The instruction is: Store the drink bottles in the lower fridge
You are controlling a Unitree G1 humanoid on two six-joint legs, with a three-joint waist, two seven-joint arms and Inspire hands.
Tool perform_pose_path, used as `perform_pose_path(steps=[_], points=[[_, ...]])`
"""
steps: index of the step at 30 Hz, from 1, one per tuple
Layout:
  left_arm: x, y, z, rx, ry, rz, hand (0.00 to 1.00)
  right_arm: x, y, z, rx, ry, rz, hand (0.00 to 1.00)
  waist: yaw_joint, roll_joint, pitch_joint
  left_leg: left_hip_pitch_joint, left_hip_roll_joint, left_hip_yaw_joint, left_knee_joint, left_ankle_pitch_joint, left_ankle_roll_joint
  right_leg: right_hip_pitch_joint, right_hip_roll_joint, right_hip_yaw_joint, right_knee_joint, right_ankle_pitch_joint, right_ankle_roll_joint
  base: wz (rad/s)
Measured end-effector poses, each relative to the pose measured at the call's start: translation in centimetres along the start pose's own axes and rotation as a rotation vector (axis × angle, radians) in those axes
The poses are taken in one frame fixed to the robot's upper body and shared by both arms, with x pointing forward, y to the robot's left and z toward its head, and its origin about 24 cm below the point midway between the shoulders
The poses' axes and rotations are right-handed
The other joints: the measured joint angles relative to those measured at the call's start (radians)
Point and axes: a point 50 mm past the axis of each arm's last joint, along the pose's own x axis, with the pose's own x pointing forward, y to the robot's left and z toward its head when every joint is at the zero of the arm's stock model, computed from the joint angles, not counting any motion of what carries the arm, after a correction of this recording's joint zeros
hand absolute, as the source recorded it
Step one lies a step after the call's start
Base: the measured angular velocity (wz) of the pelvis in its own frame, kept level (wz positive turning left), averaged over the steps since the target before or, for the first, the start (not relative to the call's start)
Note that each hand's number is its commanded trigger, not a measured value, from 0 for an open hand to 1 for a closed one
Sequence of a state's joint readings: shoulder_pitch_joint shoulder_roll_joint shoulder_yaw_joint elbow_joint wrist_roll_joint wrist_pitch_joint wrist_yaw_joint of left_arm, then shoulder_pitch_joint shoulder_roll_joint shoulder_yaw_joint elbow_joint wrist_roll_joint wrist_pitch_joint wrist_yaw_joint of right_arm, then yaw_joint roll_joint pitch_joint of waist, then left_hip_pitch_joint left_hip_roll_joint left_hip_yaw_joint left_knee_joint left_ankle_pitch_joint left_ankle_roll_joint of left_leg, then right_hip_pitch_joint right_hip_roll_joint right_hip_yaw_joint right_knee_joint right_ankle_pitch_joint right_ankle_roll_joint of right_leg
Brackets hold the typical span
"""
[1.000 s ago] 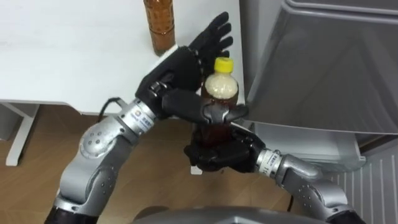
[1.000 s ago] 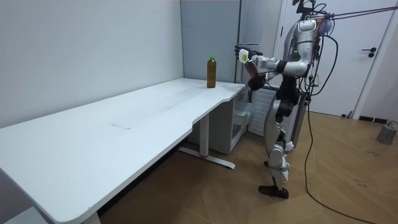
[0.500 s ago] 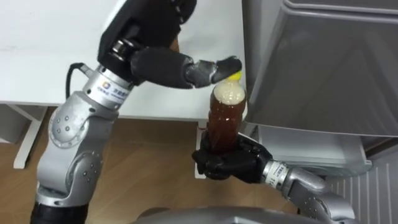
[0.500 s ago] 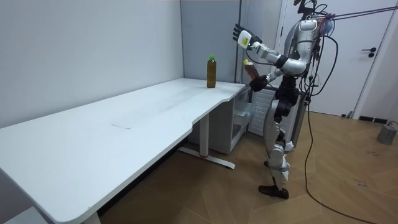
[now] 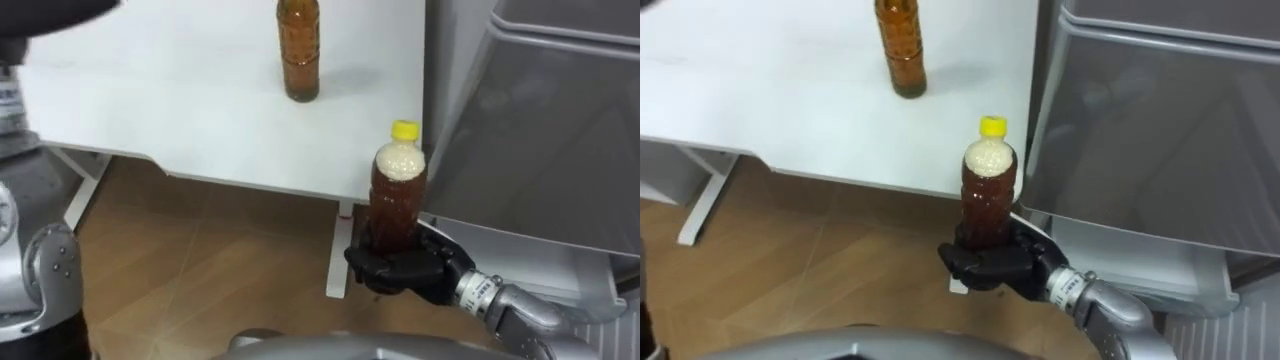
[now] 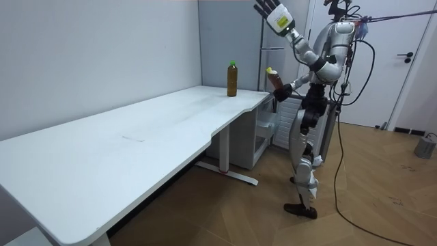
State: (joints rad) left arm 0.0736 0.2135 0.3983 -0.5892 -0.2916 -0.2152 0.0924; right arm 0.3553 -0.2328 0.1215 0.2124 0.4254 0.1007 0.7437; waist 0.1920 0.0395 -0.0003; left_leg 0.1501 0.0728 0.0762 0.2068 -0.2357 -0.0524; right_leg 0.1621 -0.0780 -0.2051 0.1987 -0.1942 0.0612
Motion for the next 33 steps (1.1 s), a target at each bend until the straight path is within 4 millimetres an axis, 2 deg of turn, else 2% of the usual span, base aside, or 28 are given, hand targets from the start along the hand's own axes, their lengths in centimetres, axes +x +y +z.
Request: perform_pose_path(steps=[3, 5, 8, 9, 11, 13, 14, 16, 17, 19, 20, 22, 28, 33], points=[[-0.5, 2.3, 0.3, 0.086, -0.015, 0.172, 0.00, -0.2, 0.3, -0.6, 0.029, -0.017, -0.012, 1.00, 0.017, -0.002, -0.0012, 0.007, -0.002, -0.009, -0.002, 0.000, 0.000, 0.014, 0.000, -0.011, -0.015, 0.001, -0.002, 0.06], [-1.0, 3.4, 0.0, 0.112, 0.004, 0.272, 0.00, -0.1, 0.4, -0.7, 0.037, -0.017, -0.014, 1.00, 0.029, -0.001, -0.0006, 0.012, -0.002, -0.009, -0.005, 0.000, 0.000, 0.016, 0.000, -0.010, -0.016, 0.001, -0.002, 0.00], [-2.1, 4.6, -1.3, 0.141, 0.081, 0.386, 0.00, 0.1, 0.6, -0.8, 0.044, -0.021, -0.013, 1.00, 0.031, -0.003, 0.0013, 0.015, -0.007, -0.036, -0.007, 0.000, 0.000, 0.029, 0.000, -0.020, -0.025, 0.001, -0.001, 0.10], [-2.7, 5.0, -2.0, 0.155, 0.127, 0.420, 0.00, 0.2, 0.7, -0.8, 0.043, -0.018, -0.011, 1.00, 0.033, -0.006, -0.0012, 0.016, -0.008, -0.040, -0.009, 0.000, 0.000, 0.034, 0.001, -0.021, -0.033, 0.001, -0.001, 0.07], [-3.8, 5.9, -3.5, 0.171, 0.211, 0.481, 0.00, 0.2, 0.7, -0.8, 0.040, -0.015, -0.019, 1.00, 0.034, -0.007, -0.0014, 0.016, -0.009, -0.044, -0.009, 0.000, 0.000, 0.037, 0.001, -0.024, -0.036, 0.001, -0.002, 0.06], [-5.7, 7.0, -6.0, 0.175, 0.360, 0.564, 0.00, 0.3, 0.6, -1.0, 0.049, -0.004, -0.032, 1.00, 0.027, -0.011, -0.0017, 0.017, -0.014, -0.054, -0.009, 0.001, 0.001, 0.048, -0.001, -0.032, -0.047, 0.001, -0.002, 0.11], [-6.4, 7.2, -6.6, 0.185, 0.401, 0.577, 0.00, 0.3, 0.6, -1.0, 0.050, -0.003, -0.037, 1.00, 0.029, -0.011, -0.0019, 0.016, -0.014, -0.054, -0.009, 0.001, 0.001, 0.047, -0.001, -0.032, -0.048, 0.001, -0.002, 0.03], [-9.7, 7.9, -8.9, 0.195, 0.590, 0.626, 0.00, 0.3, 0.5, -1.0, 0.058, 0.000, -0.065, 1.00, 0.025, -0.015, -0.0016, 0.018, -0.014, -0.051, -0.013, 0.001, 0.001, 0.044, -0.002, -0.031, -0.048, 0.001, -0.001, 0.00], [-10.5, 8.0, -9.6, 0.190, 0.642, 0.640, 0.00, 0.3, 0.5, -1.0, 0.060, 0.000, -0.073, 1.00, 0.024, -0.017, -0.0012, 0.018, -0.014, -0.051, -0.014, 0.001, 0.001, 0.045, -0.002, -0.032, -0.049, 0.001, -0.001, 0.00], [-14.7, 8.1, -12.0, 0.146, 0.870, 0.707, 0.00, 0.4, 0.4, -1.1, 0.074, -0.004, -0.101, 1.00, 0.029, -0.024, -0.0018, 0.019, -0.015, -0.048, -0.019, 0.001, 0.001, 0.041, -0.003, -0.030, -0.049, 0.001, -0.001, -0.02], [-15.8, 8.0, -12.5, 0.134, 0.929, 0.719, 0.00, 0.4, 0.4, -1.1, 0.086, -0.006, -0.104, 1.00, 0.025, -0.026, -0.0011, 0.019, -0.015, -0.046, -0.019, 0.001, 0.001, 0.040, -0.003, -0.029, -0.049, 0.001, -0.001, -0.07], [-20.5, 7.7, -14.1, 0.140, 1.170, 0.741, 0.00, 0.5, 0.6, -1.3, 0.113, -0.002, -0.110, 1.00, 0.022, -0.031, 0.0003, 0.017, -0.015, -0.044, -0.022, 0.001, 0.001, 0.038, -0.003, -0.020, -0.047, 0.001, -0.001, -0.08], [-29.0, 6.2, -15.1, 0.172, 1.605, 0.637, 0.00, 1.0, 0.5, -1.3, 0.212, -0.009, -0.138, 1.00, -0.017, -0.036, 0.0046, 0.006, -0.014, -0.043, -0.029, 0.001, 0.002, 0.028, -0.002, -0.020, -0.039, 0.001, -0.001, -0.01], [-32.2, 6.4, -14.2, 0.157, 1.764, 0.613, 0.00, 1.1, 0.0, -1.3, 0.214, 0.015, -0.164, 1.00, -0.045, -0.033, 0.0062, 0.010, -0.013, -0.036, -0.028, 0.001, 0.002, 0.025, -0.002, -0.016, -0.030, 0.001, -0.001, -0.03]])
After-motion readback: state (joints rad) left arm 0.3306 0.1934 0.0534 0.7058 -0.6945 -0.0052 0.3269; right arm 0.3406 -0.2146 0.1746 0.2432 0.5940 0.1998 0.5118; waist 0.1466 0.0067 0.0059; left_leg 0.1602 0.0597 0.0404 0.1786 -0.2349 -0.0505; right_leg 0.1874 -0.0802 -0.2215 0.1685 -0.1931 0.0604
